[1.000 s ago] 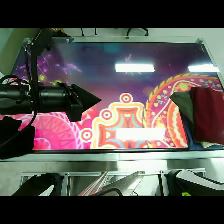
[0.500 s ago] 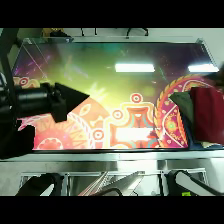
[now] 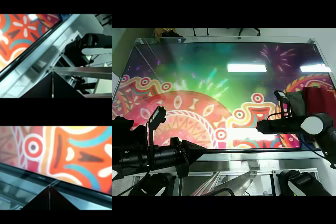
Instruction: Fold the shirts.
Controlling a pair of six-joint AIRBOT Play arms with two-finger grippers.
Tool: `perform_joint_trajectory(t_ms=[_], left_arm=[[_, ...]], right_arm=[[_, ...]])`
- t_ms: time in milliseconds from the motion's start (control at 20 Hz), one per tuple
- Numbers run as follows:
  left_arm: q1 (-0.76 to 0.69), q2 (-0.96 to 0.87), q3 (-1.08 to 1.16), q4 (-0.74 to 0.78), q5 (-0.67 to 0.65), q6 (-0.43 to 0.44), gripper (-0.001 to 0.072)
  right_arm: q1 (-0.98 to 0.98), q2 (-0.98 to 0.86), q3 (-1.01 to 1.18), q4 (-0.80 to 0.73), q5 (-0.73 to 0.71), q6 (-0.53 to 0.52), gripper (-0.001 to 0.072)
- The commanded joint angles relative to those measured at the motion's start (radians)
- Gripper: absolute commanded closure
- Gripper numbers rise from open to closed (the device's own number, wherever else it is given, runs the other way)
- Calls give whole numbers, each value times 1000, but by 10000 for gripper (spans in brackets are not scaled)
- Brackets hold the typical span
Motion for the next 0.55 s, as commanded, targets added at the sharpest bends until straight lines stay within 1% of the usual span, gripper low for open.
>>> perform_joint_trajectory(t_ms=[0,500], left_arm=[[-30,87,-105,1,63,-42,692],[-31,109,-121,-2,81,-45,692]], right_arm=[[55,32,-71,-39,-35,42,692],[55,31,-71,-40,-35,42,692]])
